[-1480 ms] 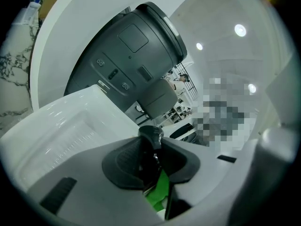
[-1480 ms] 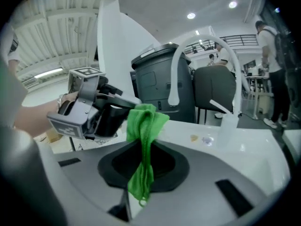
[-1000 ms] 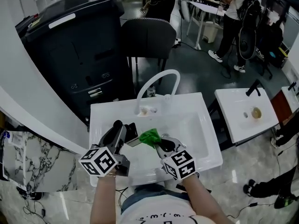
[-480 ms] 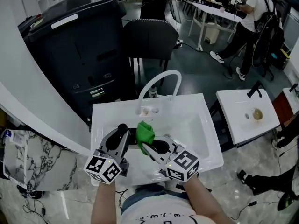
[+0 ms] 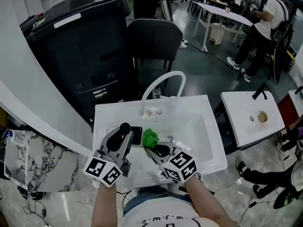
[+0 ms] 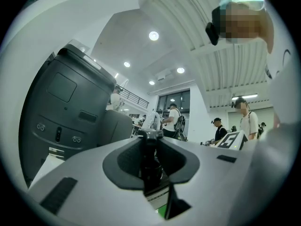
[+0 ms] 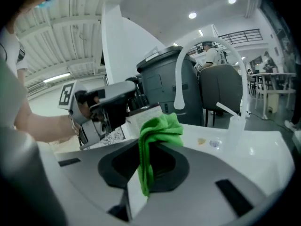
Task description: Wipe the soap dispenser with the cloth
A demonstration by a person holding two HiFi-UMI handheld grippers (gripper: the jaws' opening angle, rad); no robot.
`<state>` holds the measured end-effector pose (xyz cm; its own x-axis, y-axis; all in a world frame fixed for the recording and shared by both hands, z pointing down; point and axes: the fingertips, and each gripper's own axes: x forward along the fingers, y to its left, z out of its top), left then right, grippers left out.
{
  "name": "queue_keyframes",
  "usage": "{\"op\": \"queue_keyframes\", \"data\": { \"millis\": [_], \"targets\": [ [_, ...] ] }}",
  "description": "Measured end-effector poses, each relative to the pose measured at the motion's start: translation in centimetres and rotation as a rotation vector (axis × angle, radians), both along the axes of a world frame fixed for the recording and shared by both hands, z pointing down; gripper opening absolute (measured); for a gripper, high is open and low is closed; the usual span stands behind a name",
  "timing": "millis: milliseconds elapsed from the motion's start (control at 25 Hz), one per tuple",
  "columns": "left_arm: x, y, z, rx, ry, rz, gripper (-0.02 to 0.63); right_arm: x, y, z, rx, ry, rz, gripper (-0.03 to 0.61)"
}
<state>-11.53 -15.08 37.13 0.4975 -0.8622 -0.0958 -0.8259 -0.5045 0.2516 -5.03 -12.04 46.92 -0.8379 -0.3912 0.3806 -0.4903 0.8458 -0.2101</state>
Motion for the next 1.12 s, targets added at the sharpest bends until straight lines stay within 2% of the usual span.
{"op": "queue_keyframes", "data": {
  "millis": [160,320,480,600,680,840,1120],
  "targets": [
    [0.2,0.1,-0.5,0.022,-0.023,0.017,0.092,0.3,0.0,0.8,-0.005,0.032,0.013,0.048],
    [0.1,0.3,-0.9,0.036,-0.019,0.038,0.092,1.5,-0.9,-0.7,0.025,-0.013,0.067,0.048],
    [0.7,0.8,-1.2,0.055,-0.055,0.079,0.092,2.6,-1.9,-4.3,0.050,-0.167,0.116,0.048],
    [1.3,1.3,-1.3,0.071,-0.086,0.116,0.091,2.3,-2.2,-7.0,0.041,-0.315,0.112,0.048],
    [1.8,1.5,-1.5,0.080,-0.094,0.136,0.091,1.8,-2.1,-7.7,0.020,-0.368,0.097,0.048],
    [2.5,1.8,-1.6,0.089,-0.129,0.150,0.091,1.3,-2.0,-6.4,0.005,-0.313,0.096,0.048],
    [2.5,2.5,-2.3,0.135,-0.170,0.151,0.091,1.3,-2.2,-1.6,-0.063,-0.140,0.117,0.048]
  ]
}}
